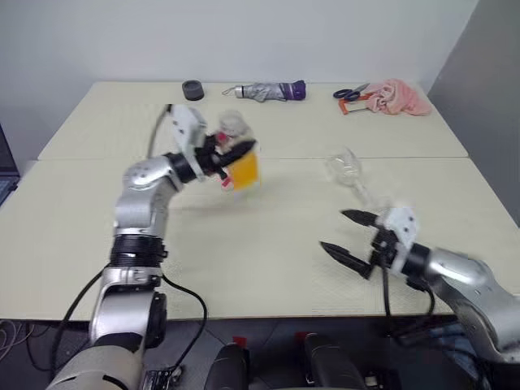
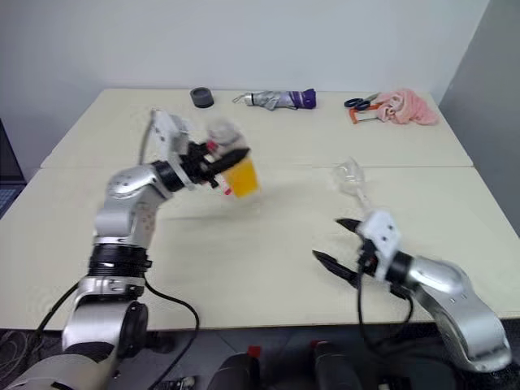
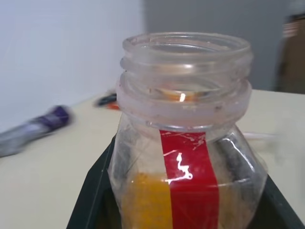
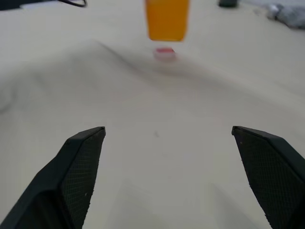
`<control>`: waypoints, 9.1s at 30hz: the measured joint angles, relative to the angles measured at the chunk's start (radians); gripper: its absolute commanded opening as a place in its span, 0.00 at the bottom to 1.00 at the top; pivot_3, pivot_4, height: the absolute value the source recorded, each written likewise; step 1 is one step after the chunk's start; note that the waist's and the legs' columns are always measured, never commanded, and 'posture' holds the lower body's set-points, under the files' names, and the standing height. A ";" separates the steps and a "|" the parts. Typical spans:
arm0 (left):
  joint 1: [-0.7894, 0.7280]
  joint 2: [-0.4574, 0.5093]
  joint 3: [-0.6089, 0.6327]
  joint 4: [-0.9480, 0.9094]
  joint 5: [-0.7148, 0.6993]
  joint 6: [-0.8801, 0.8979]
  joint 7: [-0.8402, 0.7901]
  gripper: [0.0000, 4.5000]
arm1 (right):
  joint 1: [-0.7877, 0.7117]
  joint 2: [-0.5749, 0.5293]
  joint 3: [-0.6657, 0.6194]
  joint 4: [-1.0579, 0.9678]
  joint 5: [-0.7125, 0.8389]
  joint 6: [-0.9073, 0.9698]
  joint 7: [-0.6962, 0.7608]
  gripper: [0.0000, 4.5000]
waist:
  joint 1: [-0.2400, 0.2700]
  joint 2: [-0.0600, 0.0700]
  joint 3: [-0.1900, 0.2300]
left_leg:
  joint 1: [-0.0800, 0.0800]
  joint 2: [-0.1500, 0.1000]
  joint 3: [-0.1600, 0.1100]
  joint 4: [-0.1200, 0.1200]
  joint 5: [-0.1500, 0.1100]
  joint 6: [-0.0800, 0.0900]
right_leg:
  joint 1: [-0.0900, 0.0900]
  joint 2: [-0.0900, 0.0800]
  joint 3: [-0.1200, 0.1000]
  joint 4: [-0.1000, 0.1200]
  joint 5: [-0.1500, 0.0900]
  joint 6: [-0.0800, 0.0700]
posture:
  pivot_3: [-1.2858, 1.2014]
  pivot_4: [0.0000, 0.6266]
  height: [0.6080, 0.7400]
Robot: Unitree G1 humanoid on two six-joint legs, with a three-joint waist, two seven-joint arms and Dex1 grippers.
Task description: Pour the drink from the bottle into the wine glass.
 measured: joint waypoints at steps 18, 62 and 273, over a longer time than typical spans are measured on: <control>0.069 0.044 0.131 0.148 0.073 -0.015 0.405 0.39 | -0.452 0.345 0.346 0.303 -0.205 0.054 -0.099 1.00 | 0.026 -0.001 0.000 | -0.004 -0.002 -0.003 0.001 0.000 0.000 | -0.001 -0.010 -0.005 -0.001 0.001 0.000 | 0.52 0.24 1.00; 0.396 -0.003 0.118 0.035 0.102 -0.074 0.545 0.99 | -0.414 0.356 0.354 0.318 -0.295 0.085 -0.121 1.00 | 0.024 -0.001 -0.001 | -0.004 -0.001 -0.005 0.000 0.000 -0.001 | -0.001 -0.011 -0.006 0.000 0.001 -0.001 | 0.52 0.24 1.00; 0.669 0.121 0.139 -0.668 -0.228 0.303 0.211 1.00 | -0.143 0.479 0.144 0.812 -0.369 -0.633 -0.049 0.99 | 0.003 0.000 -0.001 | -0.001 0.001 0.001 -0.003 0.000 0.000 | -0.001 -0.011 0.000 -0.001 0.001 -0.001 | 0.52 0.24 1.00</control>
